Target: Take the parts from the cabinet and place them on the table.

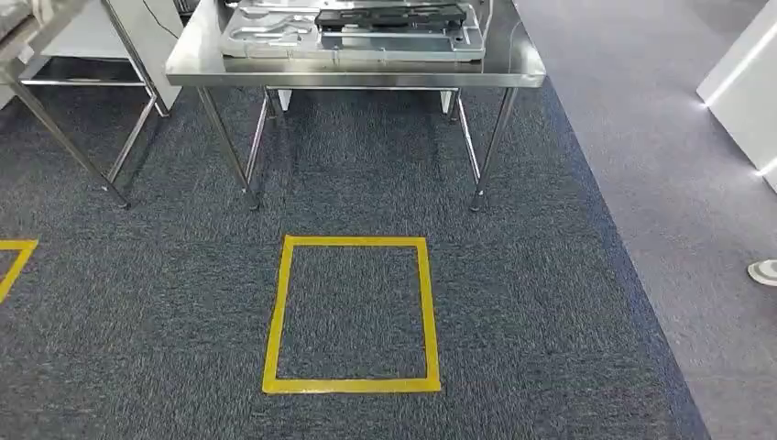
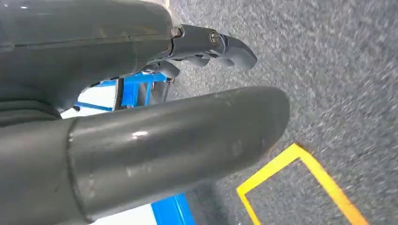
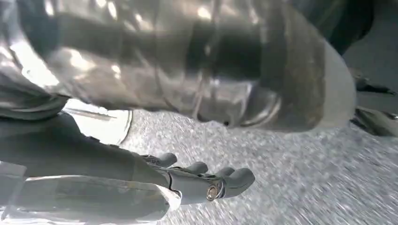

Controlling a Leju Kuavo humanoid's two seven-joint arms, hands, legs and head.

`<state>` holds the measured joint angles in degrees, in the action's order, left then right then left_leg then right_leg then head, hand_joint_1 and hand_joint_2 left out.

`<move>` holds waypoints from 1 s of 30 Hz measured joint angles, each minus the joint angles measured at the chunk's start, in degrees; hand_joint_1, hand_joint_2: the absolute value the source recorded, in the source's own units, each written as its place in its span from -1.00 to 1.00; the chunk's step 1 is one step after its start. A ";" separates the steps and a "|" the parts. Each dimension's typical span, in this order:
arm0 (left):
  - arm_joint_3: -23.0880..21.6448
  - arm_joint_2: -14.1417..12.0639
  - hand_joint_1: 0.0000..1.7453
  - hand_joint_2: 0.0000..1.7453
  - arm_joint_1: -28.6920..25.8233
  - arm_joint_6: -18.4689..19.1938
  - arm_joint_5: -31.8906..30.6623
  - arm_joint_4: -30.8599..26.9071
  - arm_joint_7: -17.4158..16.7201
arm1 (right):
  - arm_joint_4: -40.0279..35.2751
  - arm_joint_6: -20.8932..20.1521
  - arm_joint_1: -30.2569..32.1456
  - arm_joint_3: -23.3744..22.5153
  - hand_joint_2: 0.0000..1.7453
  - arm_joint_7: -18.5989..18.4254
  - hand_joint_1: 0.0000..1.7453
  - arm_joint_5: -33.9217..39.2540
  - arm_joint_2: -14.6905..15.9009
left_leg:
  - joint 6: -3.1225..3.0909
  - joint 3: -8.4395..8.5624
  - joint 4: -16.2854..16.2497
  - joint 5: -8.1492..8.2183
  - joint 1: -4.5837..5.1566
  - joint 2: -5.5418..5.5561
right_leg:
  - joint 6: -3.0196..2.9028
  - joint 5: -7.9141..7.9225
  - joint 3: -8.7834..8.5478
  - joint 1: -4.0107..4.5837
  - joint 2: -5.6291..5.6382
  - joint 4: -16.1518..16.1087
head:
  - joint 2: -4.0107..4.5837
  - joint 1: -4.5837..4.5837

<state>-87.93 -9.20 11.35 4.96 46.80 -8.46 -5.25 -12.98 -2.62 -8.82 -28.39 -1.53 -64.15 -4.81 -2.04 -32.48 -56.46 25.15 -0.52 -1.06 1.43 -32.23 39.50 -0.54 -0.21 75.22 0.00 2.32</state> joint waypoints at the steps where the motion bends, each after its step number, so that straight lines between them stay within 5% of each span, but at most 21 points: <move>1: 0.00 0.02 -1.00 -1.00 0.00 0.00 0.00 0.00 0.00 | 0.00 -0.09 -0.01 0.00 -1.00 0.02 -1.00 0.04 0.00 | 0.15 -1.03 -0.27 -0.54 0.00 -0.01 | -0.07 2.44 -2.40 -0.09 0.00 -2.53 | 0.02 0.00; 2: 0.00 0.04 -1.00 -1.00 0.01 0.00 0.00 0.00 0.00 | -0.02 -0.09 -0.03 0.00 -1.00 0.02 -1.00 0.11 0.04 | 0.33 -1.87 -0.55 -1.02 0.00 0.02 | -0.32 3.80 -5.91 -0.13 0.00 -7.04 | 0.00 0.00; 4: 0.00 0.13 -1.00 -1.00 0.02 -0.04 0.00 0.00 0.02 | -0.09 -0.09 -0.26 0.00 -1.00 0.04 -1.00 0.13 0.15 | 0.89 -2.74 -1.03 -1.79 0.26 0.10 | -1.10 1.85 -13.97 0.43 0.05 -17.76 | 0.00 0.02; 5: 0.00 0.13 -1.00 -1.00 0.03 -0.07 0.00 0.00 0.02 | -0.07 -0.09 -0.32 0.00 -1.00 0.07 -1.00 0.13 0.15 | 1.31 -3.04 -1.07 -2.42 0.22 -0.01 | -1.43 0.76 -14.71 0.36 0.05 -20.28 | 0.00 -0.02; 8: 0.00 0.09 -1.00 -1.00 -0.13 -0.07 0.02 0.00 0.00 | -0.02 -0.15 -0.11 0.00 -1.00 0.07 -1.00 0.15 0.13 | 2.37 -3.47 -0.59 -3.94 0.17 0.02 | -2.49 2.29 -13.67 0.34 0.13 -20.43 | 0.00 0.00; 10: 0.00 0.11 -1.00 -1.00 -0.17 -0.02 0.02 0.00 0.00 | 0.00 -0.31 -0.11 0.00 -1.00 0.04 -1.00 0.15 0.15 | 2.68 -4.93 -3.69 0.96 -0.19 0.50 | -3.67 3.57 -12.33 0.21 -0.41 -20.50 | 0.00 -0.02; 12: 0.00 0.11 -1.00 -1.00 -0.20 -0.04 0.02 0.00 0.00 | 0.00 -0.33 -0.12 0.00 -1.00 0.07 -1.00 0.15 0.20 | 3.02 -7.52 -12.59 7.66 -0.26 0.54 | -3.91 4.71 -10.40 0.38 -0.42 -19.95 | 0.00 0.00; 13: 0.00 0.11 -1.00 -1.00 -0.20 -0.07 0.02 0.00 0.02 | 0.00 -0.35 -0.10 0.00 -1.00 0.09 -1.00 0.15 0.20 | 3.18 -8.40 -16.70 9.24 -0.26 0.56 | -3.89 5.24 -9.35 0.44 -0.42 -19.62 | 0.00 -0.02; 15: 0.00 0.11 -1.00 -1.00 -0.27 -0.07 0.02 0.00 0.00 | 0.00 -0.35 0.04 0.00 -1.00 0.09 -1.00 0.15 0.20 | 3.34 -7.19 -19.11 7.11 -0.27 0.56 | -3.70 6.21 -7.21 0.41 -0.44 -18.76 | 0.00 -0.02; 17: 0.00 0.11 -1.00 -1.00 -0.20 -0.07 0.02 0.00 0.02 | 0.00 -0.35 0.05 0.00 -1.00 0.09 -1.00 0.15 0.20 | 3.30 -2.01 -13.08 3.14 -0.32 0.55 | -3.33 6.96 -5.13 0.29 -0.43 -17.70 | 0.00 -0.02; 23: 0.00 0.09 -1.00 -1.00 -0.16 -0.07 0.02 0.00 0.00 | 0.00 -0.37 0.05 0.00 -1.00 0.07 -1.00 0.15 0.20 | 3.28 -0.72 -11.36 2.86 -0.33 0.55 | -3.23 7.09 -4.81 0.28 -0.42 -17.52 | 0.00 -0.02; 24: 0.00 0.09 -1.00 -1.00 -0.12 -0.07 0.02 0.00 0.00 | 0.00 -0.37 0.04 0.00 -1.00 0.09 -1.00 0.15 0.20 | 3.24 0.42 -9.87 2.81 -0.34 0.56 | -3.13 7.19 -4.57 0.28 -0.41 -17.35 | 0.00 -0.02; 25: 0.00 0.09 -1.00 -1.00 0.05 -0.11 0.02 0.00 0.02 | 0.00 -0.35 0.02 0.00 -1.00 0.09 -1.00 0.15 0.20 | 3.03 4.22 -4.71 4.44 -0.32 0.69 | -2.80 7.47 -3.88 0.39 -0.41 -16.78 | 0.00 -0.02; 26: 0.00 0.05 -1.00 -1.00 0.20 -0.13 0.02 0.00 0.02 | 0.00 -0.37 -0.01 0.00 -1.00 0.09 -1.00 0.15 0.20 | 2.81 6.12 -1.12 5.57 -0.02 0.75 | -2.59 7.67 -3.38 0.56 -0.38 -16.28 | 0.02 -0.02; 27: 0.00 0.04 -1.00 -1.00 0.16 -0.26 0.02 0.00 0.02 | 0.00 -0.37 0.01 0.00 -1.00 0.11 -1.00 0.15 0.20 | 2.43 5.77 -0.77 5.94 0.03 0.78 | -2.19 8.31 -3.31 0.64 -0.46 -16.25 | 0.00 -0.02; 28: 0.00 0.13 -1.00 -1.00 0.06 -0.26 0.04 0.00 0.00 | 0.00 -0.39 0.14 0.00 -1.00 0.17 -1.00 0.15 0.33 | 0.38 3.99 -0.42 3.76 -0.32 0.27 | -0.94 5.73 -2.04 0.39 -0.07 -14.49 | 0.00 0.02; 30: 0.00 0.13 -1.00 -1.00 0.03 -0.26 0.04 0.00 0.02 | 0.00 -0.44 0.23 0.00 -1.00 0.17 -1.00 0.15 0.33 | -0.15 2.66 -0.48 2.50 -0.16 0.23 | -0.58 -1.10 0.22 0.16 0.04 -6.63 | 0.00 0.00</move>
<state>-87.93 -9.07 11.38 4.70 46.84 -8.46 -5.22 -12.98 -3.06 -8.59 -28.39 -1.36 -64.00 -4.48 -2.19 -29.82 -56.94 27.64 -0.67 -0.83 0.85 -33.34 39.73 -0.38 -0.17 68.59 0.00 2.32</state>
